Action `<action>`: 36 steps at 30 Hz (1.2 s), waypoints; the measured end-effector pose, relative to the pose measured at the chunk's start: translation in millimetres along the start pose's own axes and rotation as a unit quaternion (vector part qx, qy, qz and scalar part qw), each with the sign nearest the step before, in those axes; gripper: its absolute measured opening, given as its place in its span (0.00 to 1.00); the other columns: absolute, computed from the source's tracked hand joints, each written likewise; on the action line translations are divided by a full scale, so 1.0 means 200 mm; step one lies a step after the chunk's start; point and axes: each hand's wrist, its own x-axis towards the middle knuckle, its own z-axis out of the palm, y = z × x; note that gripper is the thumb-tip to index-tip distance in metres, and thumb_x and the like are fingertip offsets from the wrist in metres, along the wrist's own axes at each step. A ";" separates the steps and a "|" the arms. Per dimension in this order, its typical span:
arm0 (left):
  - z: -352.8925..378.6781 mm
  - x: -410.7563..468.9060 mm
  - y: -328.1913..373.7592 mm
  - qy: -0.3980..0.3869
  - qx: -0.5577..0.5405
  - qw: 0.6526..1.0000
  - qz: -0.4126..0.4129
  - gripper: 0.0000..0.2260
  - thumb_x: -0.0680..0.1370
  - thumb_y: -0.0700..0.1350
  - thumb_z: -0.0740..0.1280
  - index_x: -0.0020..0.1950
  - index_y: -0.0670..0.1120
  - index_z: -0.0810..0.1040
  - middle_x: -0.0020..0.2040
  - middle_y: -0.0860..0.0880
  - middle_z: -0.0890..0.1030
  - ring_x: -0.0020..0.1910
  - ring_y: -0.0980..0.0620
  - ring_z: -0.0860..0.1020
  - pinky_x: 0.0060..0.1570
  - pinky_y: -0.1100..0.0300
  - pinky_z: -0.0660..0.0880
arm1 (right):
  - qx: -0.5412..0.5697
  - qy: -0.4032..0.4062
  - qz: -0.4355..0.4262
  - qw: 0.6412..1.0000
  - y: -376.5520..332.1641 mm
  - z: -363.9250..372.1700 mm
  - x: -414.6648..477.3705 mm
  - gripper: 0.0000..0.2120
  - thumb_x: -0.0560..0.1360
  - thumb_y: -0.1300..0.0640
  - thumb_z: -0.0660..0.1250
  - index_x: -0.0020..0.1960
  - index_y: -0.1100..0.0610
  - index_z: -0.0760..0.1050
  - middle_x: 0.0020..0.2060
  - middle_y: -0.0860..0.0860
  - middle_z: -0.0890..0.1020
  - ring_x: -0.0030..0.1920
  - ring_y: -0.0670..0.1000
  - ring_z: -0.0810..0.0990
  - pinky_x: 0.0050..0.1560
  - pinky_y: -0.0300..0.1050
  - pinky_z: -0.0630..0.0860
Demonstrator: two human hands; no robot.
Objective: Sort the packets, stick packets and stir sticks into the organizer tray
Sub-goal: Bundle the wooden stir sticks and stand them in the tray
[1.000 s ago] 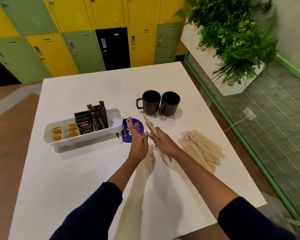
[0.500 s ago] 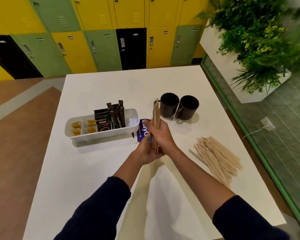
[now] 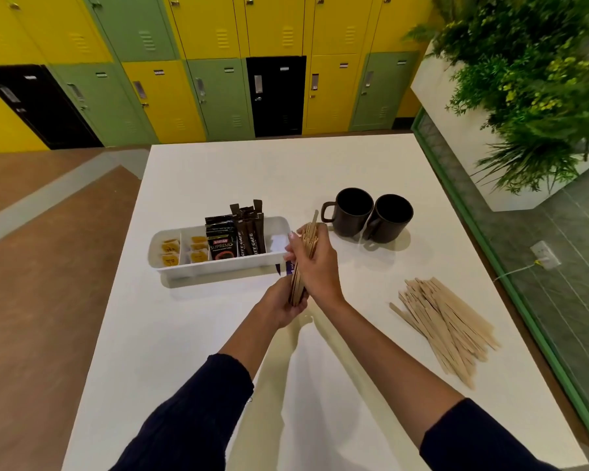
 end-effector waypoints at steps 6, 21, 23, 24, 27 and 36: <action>0.00 0.00 0.03 0.017 -0.001 1.000 0.016 0.14 0.81 0.44 0.58 0.37 0.44 0.74 0.26 0.49 0.75 0.26 0.57 0.71 0.23 0.68 0.69 | -0.014 -0.007 -0.107 0.994 0.00 0.03 0.04 0.31 0.78 0.60 0.63 0.72 0.42 0.50 0.47 0.53 0.78 0.40 0.49 0.83 0.46 0.44 0.81; -0.03 0.02 0.05 0.073 0.013 0.997 0.011 0.13 0.80 0.47 0.60 0.38 0.43 0.75 0.28 0.48 0.75 0.28 0.55 0.69 0.21 0.67 0.66 | -0.075 -0.070 -0.036 0.994 0.06 0.03 0.06 0.17 0.79 0.53 0.61 0.66 0.53 0.62 0.49 0.51 0.82 0.48 0.48 0.83 0.49 0.37 0.78; -0.04 0.04 0.05 0.085 0.017 0.996 0.010 0.12 0.80 0.48 0.60 0.41 0.43 0.75 0.32 0.47 0.73 0.28 0.55 0.68 0.21 0.68 0.65 | -0.044 -0.078 0.012 0.996 0.07 0.03 0.08 0.24 0.78 0.50 0.64 0.69 0.48 0.57 0.49 0.52 0.83 0.50 0.47 0.83 0.48 0.28 0.75; -0.05 0.04 0.06 0.089 0.017 0.996 0.009 0.11 0.80 0.48 0.60 0.43 0.43 0.75 0.33 0.47 0.73 0.28 0.55 0.67 0.20 0.68 0.64 | -0.037 -0.077 0.036 0.996 0.08 0.04 0.09 0.26 0.76 0.47 0.66 0.69 0.46 0.56 0.50 0.54 0.83 0.52 0.47 0.82 0.48 0.27 0.73; -0.05 0.05 0.07 0.096 0.014 0.995 0.013 0.11 0.80 0.47 0.60 0.42 0.44 0.76 0.33 0.48 0.72 0.28 0.56 0.66 0.19 0.68 0.63 | -0.009 -0.077 0.085 0.993 0.12 0.04 0.13 0.32 0.71 0.39 0.68 0.68 0.44 0.56 0.53 0.55 0.82 0.56 0.50 0.81 0.55 0.38 0.74; -0.02 0.08 0.10 0.095 -0.012 0.994 0.043 0.12 0.81 0.44 0.59 0.38 0.44 0.74 0.32 0.48 0.72 0.28 0.55 0.66 0.17 0.68 0.62 | 0.030 -0.041 0.112 0.992 0.06 0.07 0.13 0.31 0.75 0.52 0.68 0.72 0.52 0.56 0.46 0.50 0.83 0.46 0.37 0.79 0.49 0.25 0.72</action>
